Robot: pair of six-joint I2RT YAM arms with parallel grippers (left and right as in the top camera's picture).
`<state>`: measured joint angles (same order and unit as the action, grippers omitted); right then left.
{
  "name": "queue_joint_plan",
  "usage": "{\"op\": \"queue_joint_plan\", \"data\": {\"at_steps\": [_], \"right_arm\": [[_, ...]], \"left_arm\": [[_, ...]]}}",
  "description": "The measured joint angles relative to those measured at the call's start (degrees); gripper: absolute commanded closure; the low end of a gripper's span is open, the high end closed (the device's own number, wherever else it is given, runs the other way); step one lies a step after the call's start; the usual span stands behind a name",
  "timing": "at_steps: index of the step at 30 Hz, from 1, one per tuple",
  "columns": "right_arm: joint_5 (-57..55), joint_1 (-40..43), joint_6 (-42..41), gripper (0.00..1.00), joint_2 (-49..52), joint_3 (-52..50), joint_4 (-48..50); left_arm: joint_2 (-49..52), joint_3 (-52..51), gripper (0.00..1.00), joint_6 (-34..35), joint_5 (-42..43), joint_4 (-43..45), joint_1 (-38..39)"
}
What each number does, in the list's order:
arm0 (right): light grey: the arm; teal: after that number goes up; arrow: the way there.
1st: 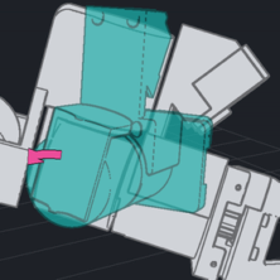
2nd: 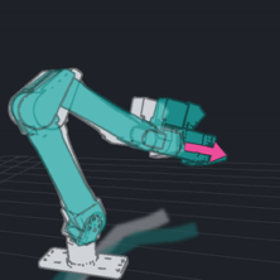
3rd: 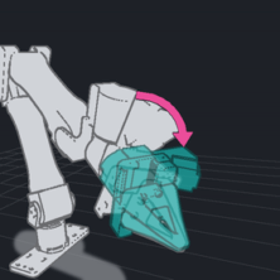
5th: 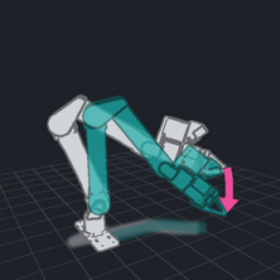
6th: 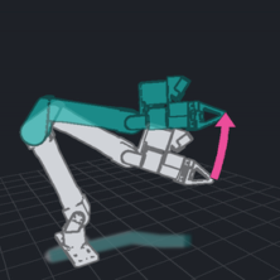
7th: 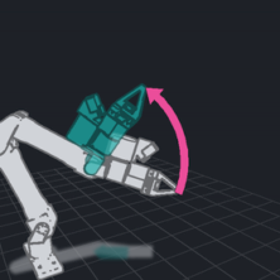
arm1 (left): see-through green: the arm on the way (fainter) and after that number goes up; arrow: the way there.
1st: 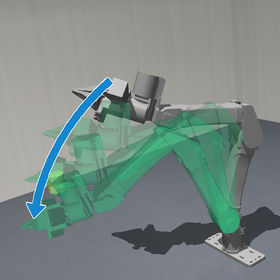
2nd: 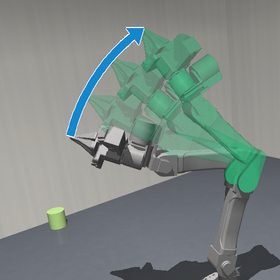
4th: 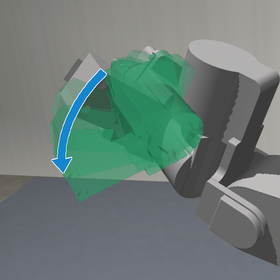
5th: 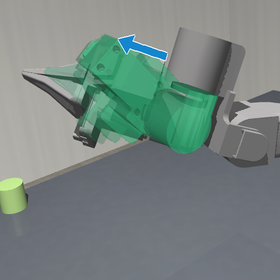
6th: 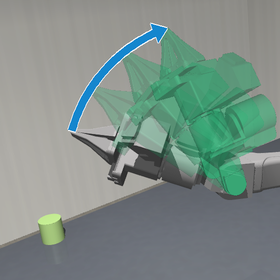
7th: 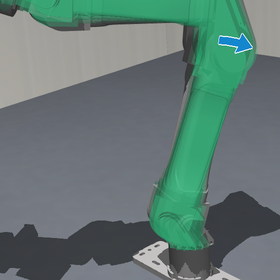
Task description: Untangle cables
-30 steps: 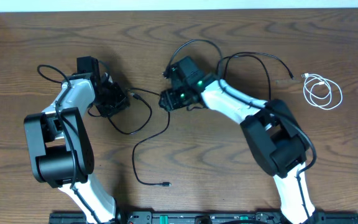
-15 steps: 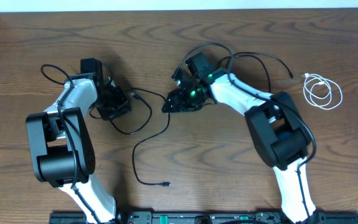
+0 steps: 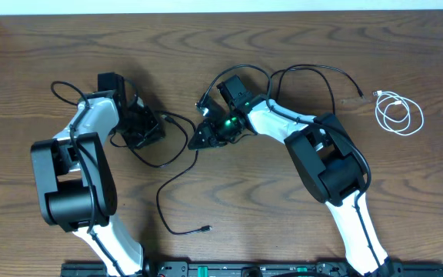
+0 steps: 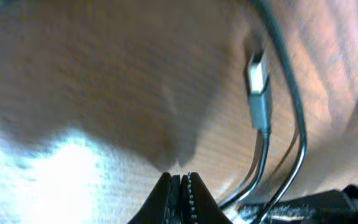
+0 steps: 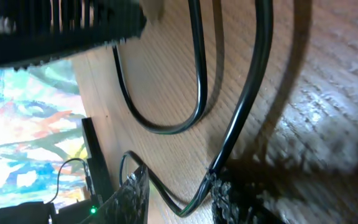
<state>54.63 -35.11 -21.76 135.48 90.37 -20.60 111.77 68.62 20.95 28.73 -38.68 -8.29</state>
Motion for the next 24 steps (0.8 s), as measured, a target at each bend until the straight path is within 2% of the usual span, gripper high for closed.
{"op": "queue_joint_plan", "data": {"at_steps": [5,13,24], "right_arm": [[0.1,-0.1,-1.1,0.66,0.0,0.0,0.0],[-1.1,-1.2,-8.0,0.63,1.5,0.2,10.8],[-1.2,-0.4,-10.9,0.64,2.1,0.3,13.4]], "left_arm": [[0.0,-0.8,0.92,-0.2,-2.6,-1.8,1.2],[-0.8,-2.5,0.92,-0.2,-2.7,-0.9,4.1],[-0.8,-4.3,0.93,-3.5,4.2,2.3,7.0]]}}
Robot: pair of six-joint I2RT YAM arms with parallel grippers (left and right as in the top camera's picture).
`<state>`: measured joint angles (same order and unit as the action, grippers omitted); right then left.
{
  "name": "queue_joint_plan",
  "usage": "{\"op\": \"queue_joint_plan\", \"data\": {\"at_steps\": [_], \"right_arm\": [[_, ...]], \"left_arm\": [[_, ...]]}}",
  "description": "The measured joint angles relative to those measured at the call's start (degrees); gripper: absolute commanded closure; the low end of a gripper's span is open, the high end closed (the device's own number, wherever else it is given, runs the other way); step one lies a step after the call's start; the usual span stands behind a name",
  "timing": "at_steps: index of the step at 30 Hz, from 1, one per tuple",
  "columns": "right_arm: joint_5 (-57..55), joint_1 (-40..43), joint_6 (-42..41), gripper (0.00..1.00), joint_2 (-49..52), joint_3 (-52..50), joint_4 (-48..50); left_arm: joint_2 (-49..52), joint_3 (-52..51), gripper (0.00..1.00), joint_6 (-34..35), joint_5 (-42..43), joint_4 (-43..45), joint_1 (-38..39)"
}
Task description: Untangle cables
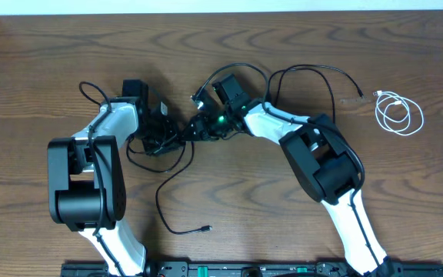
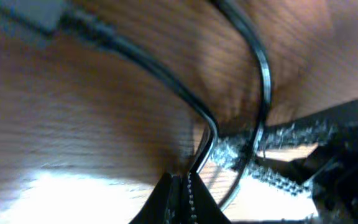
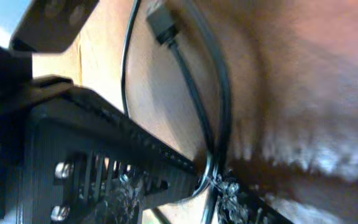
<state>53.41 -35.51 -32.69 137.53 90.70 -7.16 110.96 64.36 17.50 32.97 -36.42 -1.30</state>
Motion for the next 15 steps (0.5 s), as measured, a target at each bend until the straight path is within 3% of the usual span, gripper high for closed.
{"op": "queue_joint_plan", "data": {"at_steps": [9,14,15], "right_arm": [[1.5,3.8,0.0,0.65,0.3,0.0,-0.2],[2.5,4.0,0.5,0.58,0.4,0.0,-0.7],[2.7,4.0,0.6,0.56,0.4,0.1,-0.9]], "left_arm": [[-0.4,1.2,0.92,-4.3,8.3,0.2,-3.5],[-5.8,1.6,0.91,-2.4,1.3,-4.1,-6.8],[-6.9,1.8,0.87,-1.6,-1.3,-5.6,-7.5]]}}
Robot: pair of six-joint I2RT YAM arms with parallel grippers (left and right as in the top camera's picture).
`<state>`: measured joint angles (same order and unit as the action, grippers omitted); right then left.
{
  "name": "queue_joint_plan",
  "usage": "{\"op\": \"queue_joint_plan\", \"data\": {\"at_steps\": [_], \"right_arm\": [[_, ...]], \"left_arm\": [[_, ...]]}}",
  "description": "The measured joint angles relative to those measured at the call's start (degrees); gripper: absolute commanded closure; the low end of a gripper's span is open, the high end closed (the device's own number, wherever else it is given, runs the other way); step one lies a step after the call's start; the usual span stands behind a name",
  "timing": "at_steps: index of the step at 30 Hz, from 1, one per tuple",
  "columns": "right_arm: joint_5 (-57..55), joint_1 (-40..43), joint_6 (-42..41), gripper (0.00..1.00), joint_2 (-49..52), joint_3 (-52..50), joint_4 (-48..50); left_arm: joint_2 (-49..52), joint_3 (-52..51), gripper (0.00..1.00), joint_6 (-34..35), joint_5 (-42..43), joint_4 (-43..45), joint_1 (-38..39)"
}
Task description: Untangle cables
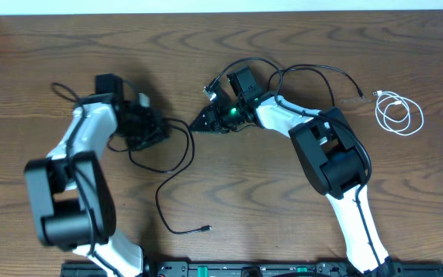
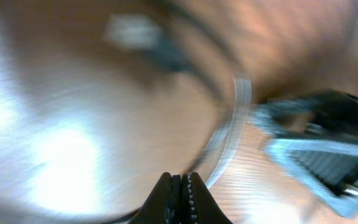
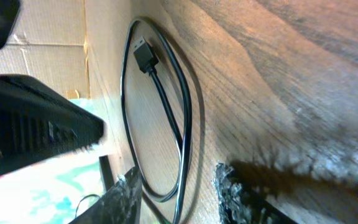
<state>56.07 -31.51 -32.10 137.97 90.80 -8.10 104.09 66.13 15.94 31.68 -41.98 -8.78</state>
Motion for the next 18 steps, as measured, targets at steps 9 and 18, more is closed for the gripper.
{"op": "queue_joint_plan", "data": {"at_steps": [9,18], "right_arm": [[2.1,0.0,2.6,0.54,0.1,0.2,-0.2],[3.1,0.0,3.1,0.49,0.2,0.2,-0.2]], "left_arm": [[-1.8,-0.8,0.43,6.4,-19.6,-6.5,-3.1],[-1.8,-8.2,0.46,15.3,-24.2,-3.8,-3.1]]}}
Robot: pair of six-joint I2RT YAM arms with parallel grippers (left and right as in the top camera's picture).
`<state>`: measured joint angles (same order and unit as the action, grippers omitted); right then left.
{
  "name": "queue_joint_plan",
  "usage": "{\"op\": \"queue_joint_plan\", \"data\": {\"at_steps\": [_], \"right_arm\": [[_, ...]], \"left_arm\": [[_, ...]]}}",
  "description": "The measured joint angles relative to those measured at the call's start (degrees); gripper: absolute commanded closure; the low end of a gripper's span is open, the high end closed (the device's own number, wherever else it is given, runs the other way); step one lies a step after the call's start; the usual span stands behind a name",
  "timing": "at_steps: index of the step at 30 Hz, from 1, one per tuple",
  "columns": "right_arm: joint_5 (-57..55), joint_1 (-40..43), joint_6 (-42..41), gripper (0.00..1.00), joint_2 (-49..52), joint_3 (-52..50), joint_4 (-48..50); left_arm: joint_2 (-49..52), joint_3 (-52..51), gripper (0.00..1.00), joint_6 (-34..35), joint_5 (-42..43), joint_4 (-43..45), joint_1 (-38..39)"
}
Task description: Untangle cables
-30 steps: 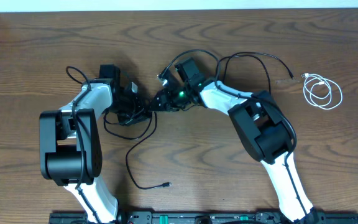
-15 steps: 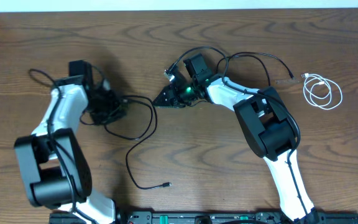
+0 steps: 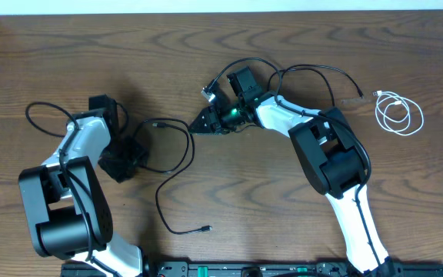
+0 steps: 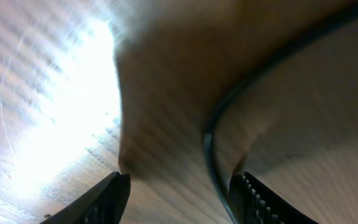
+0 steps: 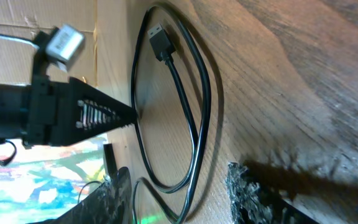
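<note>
A long black cable runs from a plug near my left gripper down to the table's front. In the left wrist view this cable lies between the spread fingers, close to the right one. My left gripper is open and grips nothing. My right gripper is open too, low over the wood, with a loop of black cable lying between its fingers. A USB plug shows ahead of it. A second black cable arcs behind the right arm.
A coiled white cable lies at the far right. A loose black loop sits left of the left arm. Both arm bases stand at the table's front edge. The left arm's black gripper shows in the right wrist view.
My left gripper, shut before, is now open and sits nearer the front left. The loop at the far left lies further left. The right gripper has hardly moved.
First my left gripper was shut near the cable's plug, the right one open astride a cable at the middle. Then both grippers stood close together. Then they were apart again, the left still shut. Now the left is open further left, and the cable lies more spread out.
</note>
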<state>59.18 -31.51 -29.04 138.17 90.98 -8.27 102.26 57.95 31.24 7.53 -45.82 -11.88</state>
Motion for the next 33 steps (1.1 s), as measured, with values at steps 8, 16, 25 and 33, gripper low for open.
{"op": "queue_joint_plan", "data": {"at_steps": [8,16,25,33], "right_arm": [[1.6,0.0,0.1,0.45,0.0,0.0,-2.4],[2.4,0.0,0.2,0.43,0.0,0.1,-2.8],[2.6,0.0,0.2,0.39,0.0,0.1,-2.9],[3.3,0.0,0.4,0.35,0.0,0.4,-4.9]], "left_arm": [[-2.1,-3.8,0.58,4.9,3.0,5.0,0.0],[-3.3,-5.1,0.62,5.4,6.4,7.9,0.0],[-3.4,-5.7,0.87,6.3,7.8,8.4,1.6],[-3.7,-7.1,0.92,6.2,11.7,11.5,3.4]]}}
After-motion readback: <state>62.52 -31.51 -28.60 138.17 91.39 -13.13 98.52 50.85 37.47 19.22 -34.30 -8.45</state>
